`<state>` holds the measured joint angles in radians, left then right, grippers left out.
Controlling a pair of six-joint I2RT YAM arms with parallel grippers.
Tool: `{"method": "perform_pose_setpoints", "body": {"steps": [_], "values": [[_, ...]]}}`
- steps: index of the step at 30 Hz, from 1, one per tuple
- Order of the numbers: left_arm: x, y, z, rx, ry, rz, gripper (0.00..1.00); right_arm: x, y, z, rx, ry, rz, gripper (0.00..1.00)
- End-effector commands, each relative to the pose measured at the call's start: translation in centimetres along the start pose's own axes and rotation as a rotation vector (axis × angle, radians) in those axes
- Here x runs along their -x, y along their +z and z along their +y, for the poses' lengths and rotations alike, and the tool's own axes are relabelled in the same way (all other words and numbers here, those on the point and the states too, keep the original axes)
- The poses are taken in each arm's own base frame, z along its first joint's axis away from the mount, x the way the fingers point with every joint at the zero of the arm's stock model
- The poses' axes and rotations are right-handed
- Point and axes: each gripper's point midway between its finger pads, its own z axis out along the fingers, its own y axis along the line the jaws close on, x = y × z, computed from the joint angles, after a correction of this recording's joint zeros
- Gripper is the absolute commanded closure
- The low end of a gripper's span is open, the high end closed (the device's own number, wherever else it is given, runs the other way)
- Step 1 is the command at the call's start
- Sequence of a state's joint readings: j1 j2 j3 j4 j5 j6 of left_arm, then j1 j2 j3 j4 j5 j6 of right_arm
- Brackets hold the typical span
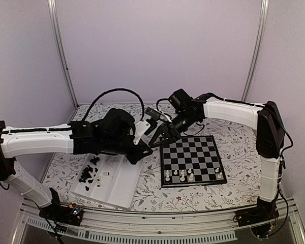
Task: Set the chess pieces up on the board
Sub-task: Place the chess piece on the chessboard.
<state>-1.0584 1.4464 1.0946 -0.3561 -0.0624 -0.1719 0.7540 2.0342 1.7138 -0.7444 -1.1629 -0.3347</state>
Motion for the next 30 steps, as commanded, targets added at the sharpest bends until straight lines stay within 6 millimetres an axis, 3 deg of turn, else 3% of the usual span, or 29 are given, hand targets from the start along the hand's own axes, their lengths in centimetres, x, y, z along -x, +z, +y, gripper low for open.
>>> {"method": "perform_pose_setpoints", "body": {"steps": [1, 4, 9, 13, 18, 20, 30], "values": [[1.4, -0.1, -1.0, -0.02, 0.013, -0.035, 0.9, 0.4, 0.4, -0.1, 0.013, -0.016, -0.002, 0.87], [1.5, 0.0, -0.8, -0.005, 0.012, -0.036, 0.9, 0.2, 0.4, -0.1, 0.011, -0.016, 0.0, 0.93], [1.3, -0.2, 0.1, 0.052, 0.018, -0.034, 0.65, -0.7, -0.3, -0.8, -0.079, -0.047, 0.028, 0.96], [1.3, -1.2, 1.1, 0.108, 0.047, -0.056, 0.59, -2.4, -3.2, -2.1, -0.232, -0.084, 0.046, 0.96], [1.2, -1.8, 2.6, 0.189, 0.061, -0.096, 0.56, -6.0, -7.7, -4.0, -0.464, -0.104, 0.088, 0.96], [1.2, -1.7, 3.1, 0.216, 0.061, -0.102, 0.55, -7.3, -9.1, -3.7, -0.543, -0.131, 0.118, 0.96], [1.2, -0.8, 4.0, 0.277, 0.062, -0.098, 0.54, -15.5, -13.5, -3.1, -0.82, -0.149, 0.301, 0.96]]}}
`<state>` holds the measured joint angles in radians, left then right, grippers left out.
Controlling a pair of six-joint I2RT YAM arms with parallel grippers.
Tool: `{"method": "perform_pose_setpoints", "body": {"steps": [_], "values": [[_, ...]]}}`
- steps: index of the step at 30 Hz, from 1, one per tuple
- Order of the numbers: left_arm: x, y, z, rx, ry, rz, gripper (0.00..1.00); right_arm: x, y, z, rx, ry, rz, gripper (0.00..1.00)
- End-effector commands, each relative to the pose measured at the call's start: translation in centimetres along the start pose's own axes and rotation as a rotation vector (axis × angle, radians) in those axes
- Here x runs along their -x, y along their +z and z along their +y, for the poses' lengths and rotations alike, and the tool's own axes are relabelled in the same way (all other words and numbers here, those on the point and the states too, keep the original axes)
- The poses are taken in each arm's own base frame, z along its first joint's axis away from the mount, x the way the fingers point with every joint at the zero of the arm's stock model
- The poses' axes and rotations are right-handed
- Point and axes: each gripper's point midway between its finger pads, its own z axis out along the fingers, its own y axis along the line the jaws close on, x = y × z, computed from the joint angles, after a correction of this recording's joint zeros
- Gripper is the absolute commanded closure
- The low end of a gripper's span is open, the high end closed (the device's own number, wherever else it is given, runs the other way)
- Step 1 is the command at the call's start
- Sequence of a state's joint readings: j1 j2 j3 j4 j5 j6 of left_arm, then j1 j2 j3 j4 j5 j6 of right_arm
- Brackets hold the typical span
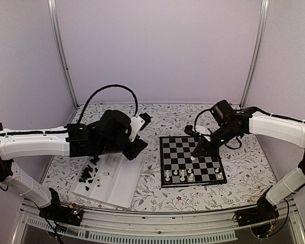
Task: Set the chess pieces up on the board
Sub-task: Place the chess piece on the chessboard.
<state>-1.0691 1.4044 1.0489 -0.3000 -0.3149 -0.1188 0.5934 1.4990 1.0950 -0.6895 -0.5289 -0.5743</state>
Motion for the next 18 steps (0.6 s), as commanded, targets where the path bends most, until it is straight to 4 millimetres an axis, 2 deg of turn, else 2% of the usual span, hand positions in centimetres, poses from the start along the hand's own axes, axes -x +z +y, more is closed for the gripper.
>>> {"method": "perform_pose_setpoints", "body": {"steps": [1, 5, 18], "values": [[0.4, 0.6, 0.3, 0.049, 0.011, -0.022, 0.54, -3.7, -0.9, -1.3, -0.15, -0.057, 0.095, 0.96], [0.4, 0.9, 0.5, 0.063, 0.012, -0.021, 0.52, -5.6, -0.8, -0.9, -0.175, -0.079, 0.122, 0.96], [-0.4, 1.4, 0.8, 0.085, 0.015, 0.029, 0.52, -9.8, 1.4, 0.5, -0.107, -0.129, 0.196, 0.95]]}}
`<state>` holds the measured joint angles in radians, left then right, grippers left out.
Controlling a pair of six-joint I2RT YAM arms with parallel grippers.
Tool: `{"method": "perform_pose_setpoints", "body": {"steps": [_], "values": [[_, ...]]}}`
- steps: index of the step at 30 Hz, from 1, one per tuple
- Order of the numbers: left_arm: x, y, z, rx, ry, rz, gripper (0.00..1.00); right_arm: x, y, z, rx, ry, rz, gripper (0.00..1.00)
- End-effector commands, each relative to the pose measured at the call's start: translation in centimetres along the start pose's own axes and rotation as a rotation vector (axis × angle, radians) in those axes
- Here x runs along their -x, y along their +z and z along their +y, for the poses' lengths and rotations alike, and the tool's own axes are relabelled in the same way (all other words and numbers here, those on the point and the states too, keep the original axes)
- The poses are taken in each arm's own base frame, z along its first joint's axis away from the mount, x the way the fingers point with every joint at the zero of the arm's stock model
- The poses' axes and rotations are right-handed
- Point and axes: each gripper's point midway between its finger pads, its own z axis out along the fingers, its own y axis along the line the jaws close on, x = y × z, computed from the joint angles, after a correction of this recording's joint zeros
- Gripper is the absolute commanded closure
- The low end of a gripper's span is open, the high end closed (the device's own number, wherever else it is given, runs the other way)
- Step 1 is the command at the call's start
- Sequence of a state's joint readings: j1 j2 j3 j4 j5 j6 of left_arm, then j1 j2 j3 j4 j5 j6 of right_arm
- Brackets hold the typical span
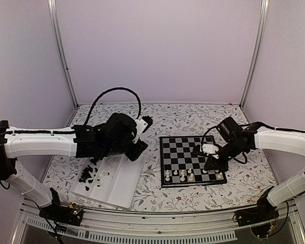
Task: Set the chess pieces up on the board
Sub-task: Place the chess piece on the chessboard.
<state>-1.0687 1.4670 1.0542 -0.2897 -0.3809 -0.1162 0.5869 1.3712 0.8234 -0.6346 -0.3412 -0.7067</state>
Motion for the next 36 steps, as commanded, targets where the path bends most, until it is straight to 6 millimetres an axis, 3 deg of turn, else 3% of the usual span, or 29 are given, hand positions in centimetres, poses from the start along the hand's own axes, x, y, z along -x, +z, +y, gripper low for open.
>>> {"method": "perform_pose_setpoints", "body": {"steps": [1, 19, 25, 27, 31, 34, 36], "values": [[0.7, -0.3, 0.2, 0.022, -0.002, -0.007, 0.52, -1.3, 0.8, 0.5, 0.004, -0.05, 0.028, 0.95], [-0.4, 0.1, 0.6, 0.04, -0.005, 0.026, 0.52, -2.4, 2.2, 2.1, 0.055, -0.091, 0.058, 0.91], [-0.8, -0.1, 0.8, 0.048, -0.02, 0.044, 0.52, -2.1, 2.0, 2.0, 0.056, -0.087, 0.055, 0.77], [-1.2, -0.3, 1.2, 0.066, -0.039, 0.065, 0.52, -1.1, 1.2, 1.9, 0.051, -0.088, 0.031, 0.72], [-3.9, -1.4, 3.6, 0.172, -0.157, 0.191, 0.52, 1.9, -1.1, 1.8, 0.06, -0.09, -0.045, 0.67], [-7.9, -2.9, 5.7, 0.27, -0.281, 0.338, 0.53, 3.8, -2.4, 1.6, 0.066, -0.084, -0.1, 0.66], [-10.8, -3.8, 6.1, 0.282, -0.335, 0.437, 0.55, 4.8, -2.8, 1.4, 0.066, -0.084, -0.128, 0.65]]}}
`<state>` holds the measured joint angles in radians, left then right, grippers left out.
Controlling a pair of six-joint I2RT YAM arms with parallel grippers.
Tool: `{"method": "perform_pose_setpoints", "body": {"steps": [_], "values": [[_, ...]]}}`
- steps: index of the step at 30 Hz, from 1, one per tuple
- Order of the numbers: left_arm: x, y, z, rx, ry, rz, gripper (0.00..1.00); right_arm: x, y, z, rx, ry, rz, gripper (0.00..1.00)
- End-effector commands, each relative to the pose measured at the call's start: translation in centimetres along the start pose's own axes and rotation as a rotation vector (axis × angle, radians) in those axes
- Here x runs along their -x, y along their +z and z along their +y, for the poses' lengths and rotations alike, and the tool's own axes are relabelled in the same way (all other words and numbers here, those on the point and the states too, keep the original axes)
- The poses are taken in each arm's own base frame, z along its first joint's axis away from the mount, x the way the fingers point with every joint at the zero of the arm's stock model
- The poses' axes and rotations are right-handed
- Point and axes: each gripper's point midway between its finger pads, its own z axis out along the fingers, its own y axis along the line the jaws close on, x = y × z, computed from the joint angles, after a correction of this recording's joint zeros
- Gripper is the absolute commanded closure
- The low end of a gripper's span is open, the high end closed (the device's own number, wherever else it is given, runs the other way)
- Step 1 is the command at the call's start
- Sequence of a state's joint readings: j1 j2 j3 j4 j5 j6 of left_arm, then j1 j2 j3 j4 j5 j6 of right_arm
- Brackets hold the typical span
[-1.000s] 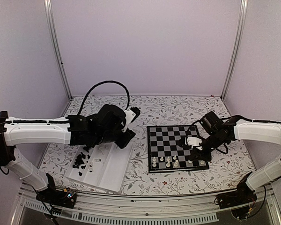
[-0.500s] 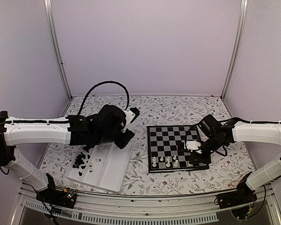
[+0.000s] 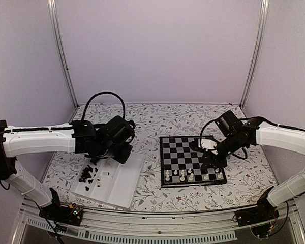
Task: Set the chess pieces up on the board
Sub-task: Place the chess piece on the chessboard, then pick up the chess piece from the storage box.
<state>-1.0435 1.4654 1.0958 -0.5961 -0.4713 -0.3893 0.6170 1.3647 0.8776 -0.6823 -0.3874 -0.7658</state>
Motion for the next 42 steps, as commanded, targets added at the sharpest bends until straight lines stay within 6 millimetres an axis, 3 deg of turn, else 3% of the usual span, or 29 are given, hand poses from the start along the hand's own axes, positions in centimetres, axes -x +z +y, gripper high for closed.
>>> {"method": "perform_pose_setpoints", "body": {"steps": [1, 5, 11, 17, 22, 31, 42], "values": [[-7.1, -0.8, 4.4, 0.127, -0.174, 0.262, 0.57, 3.2, -1.6, -0.1, 0.022, 0.014, -0.096, 0.65], [-11.9, -0.3, 5.0, 0.095, -0.313, 0.416, 0.6, 3.9, -1.0, -0.9, 0.024, 0.026, -0.103, 0.65], [-14.8, 0.1, 5.3, 0.135, -0.451, 0.478, 0.55, 4.3, -0.3, -1.1, 0.05, 0.038, -0.114, 0.65], [-17.9, 0.2, 5.7, 0.203, -0.453, 0.595, 0.56, 4.1, -0.1, -1.0, 0.055, 0.043, -0.112, 0.65], [-18.9, 0.5, 5.2, 0.189, -0.458, 0.632, 0.65, 4.2, -0.1, -0.9, 0.06, 0.043, -0.116, 0.65], [-21.2, 1.1, 5.3, 0.201, -0.478, 0.69, 0.65, 4.2, 0.1, -0.7, 0.074, 0.046, -0.122, 0.65], [-22.3, 2.4, 6.1, 0.227, -0.475, 0.721, 0.7, 4.2, 0.1, -0.6, 0.077, 0.049, -0.121, 0.65]]}}
